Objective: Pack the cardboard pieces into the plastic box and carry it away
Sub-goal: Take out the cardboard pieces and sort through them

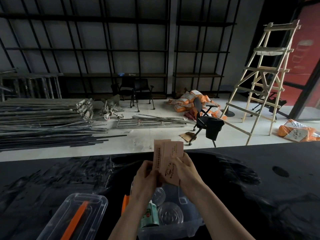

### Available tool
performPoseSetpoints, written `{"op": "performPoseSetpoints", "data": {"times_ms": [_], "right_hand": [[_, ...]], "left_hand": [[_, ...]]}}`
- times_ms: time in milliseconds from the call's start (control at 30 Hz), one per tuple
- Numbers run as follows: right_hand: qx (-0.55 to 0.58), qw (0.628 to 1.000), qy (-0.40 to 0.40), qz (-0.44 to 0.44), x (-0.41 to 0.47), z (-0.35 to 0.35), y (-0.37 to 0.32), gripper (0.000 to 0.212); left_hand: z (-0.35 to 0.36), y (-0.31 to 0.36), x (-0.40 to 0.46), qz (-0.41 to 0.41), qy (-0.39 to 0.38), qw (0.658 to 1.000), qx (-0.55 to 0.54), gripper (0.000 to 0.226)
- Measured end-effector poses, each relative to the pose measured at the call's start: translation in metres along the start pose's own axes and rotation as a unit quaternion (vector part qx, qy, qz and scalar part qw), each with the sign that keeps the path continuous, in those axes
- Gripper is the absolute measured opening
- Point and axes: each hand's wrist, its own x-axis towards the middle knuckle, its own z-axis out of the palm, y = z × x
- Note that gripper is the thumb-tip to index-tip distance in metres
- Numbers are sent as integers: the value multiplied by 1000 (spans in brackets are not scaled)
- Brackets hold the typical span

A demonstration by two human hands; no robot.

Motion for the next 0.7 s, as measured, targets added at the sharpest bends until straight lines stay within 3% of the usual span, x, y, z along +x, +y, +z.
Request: {"op": "performPoseSetpoints", "data": {"times_ms": [133, 233, 267, 400, 467, 533, 633, 700], "right_hand": [[-23, 1000, 5, 1, 0, -2, 2, 30], [-55, 998, -9, 0, -3, -3, 4, 27], [-68, 998, -17, -1, -5, -2, 5, 25], [-138, 988, -72, -10, -12, 5, 12, 24], [-178, 980, -84, -29, -14, 4, 14, 23], [-177, 979, -100, -36, -15, 0, 17, 24], [-179, 972, -152, -29, -15, -4, 22, 41], [-205, 967, -150, -35, -12, -4, 23, 36]], "left_hand": [[3, 7, -7, -5, -40, 998, 46, 32], [1, 14, -7, 53, 30, 987, 148, 43], [2, 17, -5, 54, 41, 989, 129, 38], [17, 15, -4, -36, -51, 998, -30, 28], [22, 12, -5, -52, -51, 995, -75, 21], [22, 9, -7, -65, -48, 993, -92, 20], [20, 4, -7, -62, -32, 994, -89, 20], [22, 4, -5, -48, -16, 996, -69, 22]]}}
